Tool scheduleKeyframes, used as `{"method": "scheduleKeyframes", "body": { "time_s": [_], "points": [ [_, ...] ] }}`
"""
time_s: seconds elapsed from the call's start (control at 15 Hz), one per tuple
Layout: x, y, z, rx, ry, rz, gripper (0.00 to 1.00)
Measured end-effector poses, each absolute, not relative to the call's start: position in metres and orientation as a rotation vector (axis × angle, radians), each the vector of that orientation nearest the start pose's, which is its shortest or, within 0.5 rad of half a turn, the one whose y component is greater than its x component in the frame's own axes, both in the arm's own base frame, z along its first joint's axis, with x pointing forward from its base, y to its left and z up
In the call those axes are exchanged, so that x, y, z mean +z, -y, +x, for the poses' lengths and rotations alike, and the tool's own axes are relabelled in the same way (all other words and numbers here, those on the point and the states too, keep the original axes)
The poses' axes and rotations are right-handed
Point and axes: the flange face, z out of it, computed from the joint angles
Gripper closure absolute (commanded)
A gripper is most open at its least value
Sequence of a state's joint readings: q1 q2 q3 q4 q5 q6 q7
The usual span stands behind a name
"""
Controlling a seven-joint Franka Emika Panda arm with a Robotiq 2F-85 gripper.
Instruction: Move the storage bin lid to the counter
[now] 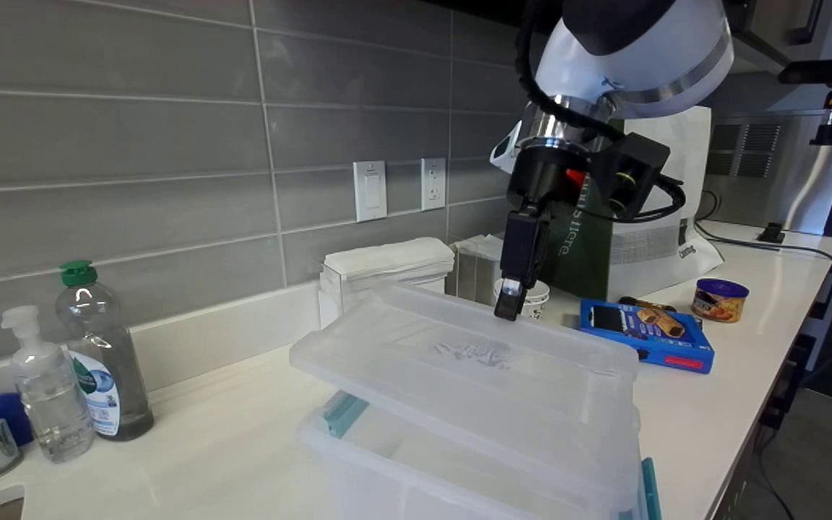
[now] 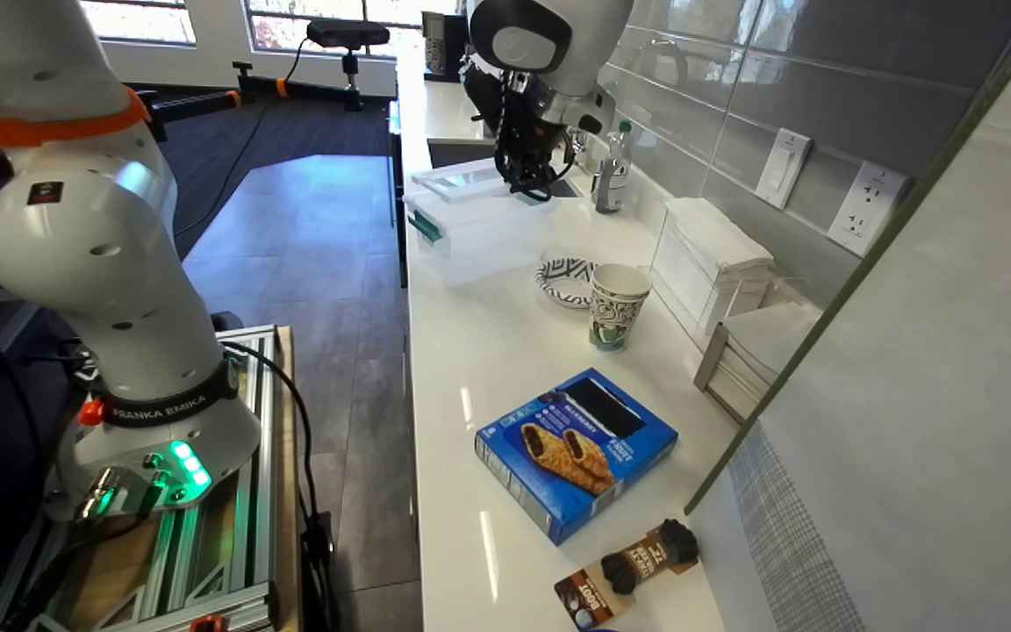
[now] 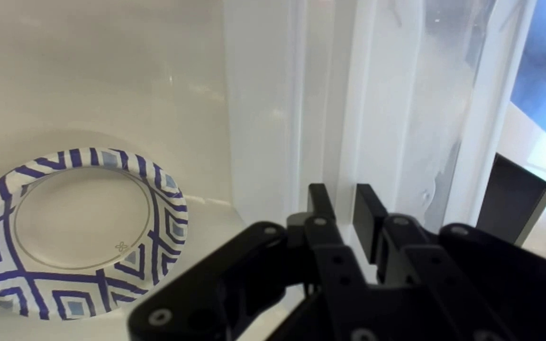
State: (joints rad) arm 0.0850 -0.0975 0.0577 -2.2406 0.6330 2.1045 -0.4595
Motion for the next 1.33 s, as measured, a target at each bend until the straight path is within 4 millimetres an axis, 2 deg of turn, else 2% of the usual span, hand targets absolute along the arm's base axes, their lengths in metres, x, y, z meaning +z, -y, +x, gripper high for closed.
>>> {"method": "scheduleKeyframes", "body": {
  "time_s": [0.33, 0.67, 0.8, 1.0, 1.33],
  "points": [
    [0.430, -0.073, 0.507, -0.045, 0.225, -2.575, 0.95],
    [0.456, -0.022, 0.514, 0.006, 0.055, -2.530, 0.95],
    [0.465, -0.011, 0.517, 0.020, -0.068, -2.498, 0.95],
    [0.470, -0.018, 0.527, 0.032, -0.264, -2.431, 0.95],
    [0.451, -0.060, 0.556, 0.031, -0.554, -2.331, 0.95]
  ]
}}
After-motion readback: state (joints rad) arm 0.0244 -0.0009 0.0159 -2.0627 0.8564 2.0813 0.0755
